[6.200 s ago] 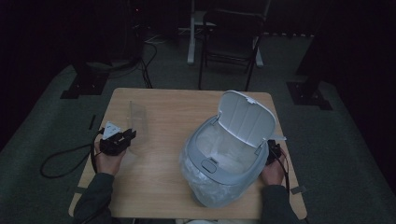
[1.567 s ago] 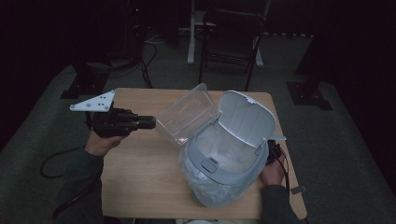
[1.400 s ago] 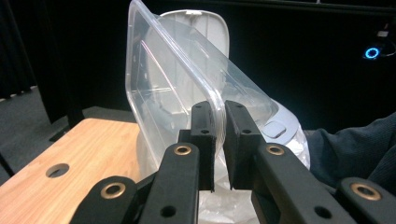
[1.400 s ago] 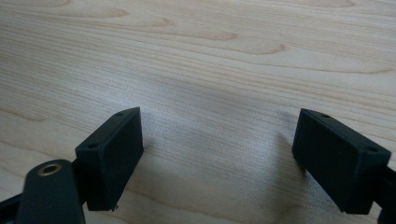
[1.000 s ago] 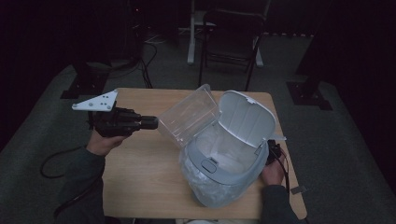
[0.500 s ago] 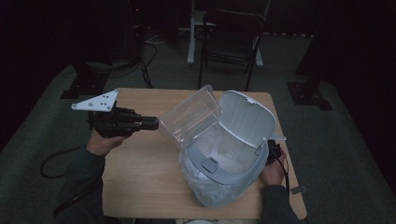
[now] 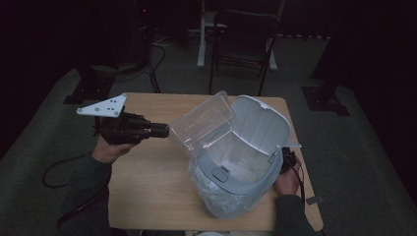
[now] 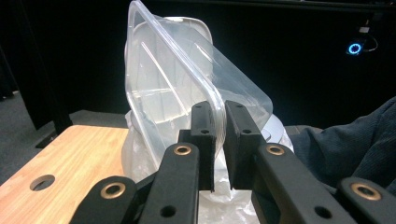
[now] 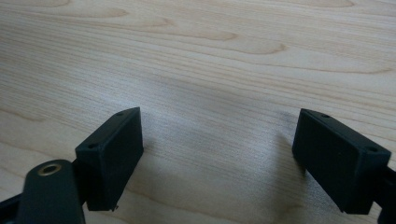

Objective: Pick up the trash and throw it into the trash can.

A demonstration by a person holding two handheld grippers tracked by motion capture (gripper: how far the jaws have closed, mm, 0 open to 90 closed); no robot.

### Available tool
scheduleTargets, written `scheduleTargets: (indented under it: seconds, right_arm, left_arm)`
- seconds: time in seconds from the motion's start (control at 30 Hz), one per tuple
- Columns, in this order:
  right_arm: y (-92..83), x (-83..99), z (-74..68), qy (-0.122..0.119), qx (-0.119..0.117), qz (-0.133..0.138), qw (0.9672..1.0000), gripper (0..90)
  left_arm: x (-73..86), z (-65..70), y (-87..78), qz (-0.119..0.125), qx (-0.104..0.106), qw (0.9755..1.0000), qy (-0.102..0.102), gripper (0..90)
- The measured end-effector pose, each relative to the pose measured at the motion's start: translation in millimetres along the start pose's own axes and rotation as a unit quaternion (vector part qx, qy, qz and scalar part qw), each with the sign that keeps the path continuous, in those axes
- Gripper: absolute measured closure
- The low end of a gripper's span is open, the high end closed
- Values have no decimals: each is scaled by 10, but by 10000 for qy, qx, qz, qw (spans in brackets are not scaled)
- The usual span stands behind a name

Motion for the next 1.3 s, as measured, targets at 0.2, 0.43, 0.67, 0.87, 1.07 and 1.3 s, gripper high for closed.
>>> scheduleTargets:
  seconds: [0.2, 0.43, 0.67, 0.87, 1.07, 1.3]
  right_arm:
    - [0, 0, 0, -1, 0, 0, 10000, 156]
    - [0, 0, 0, 0, 0, -1, 10000, 156]
    - [0, 0, 0, -1, 0, 0, 10000, 156]
    - [0, 0, 0, -1, 0, 0, 10000, 156]
    - [0, 0, 0, 0, -1, 0, 10000, 156]
    - [0, 0, 0, 0, 0, 0, 10000, 156]
  left_arm:
    - [-10, 14, 10, 8, 25, 10000, 17, 841]
    - [-36, 49, 20, 50, 95, 9999, 57, 840]
    - [-73, 77, 65, 34, 195, 9998, 103, 841]
    - [-38, 94, 302, -233, 305, 9992, 108, 655]
    - [7, 53, 335, -189, 283, 9994, 8, 621]
    - [36, 22, 280, -101, 192, 9997, -55, 618]
Point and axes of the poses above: each handheld gripper's, and its own axes: y roughly forward along the jaws, x roughly out of its underside, z roughly to its right, the point moved 8 cm from there along y, roughly forward along the jaws, and after that the axes turned 1 degree about x, right-handed, at the moved point
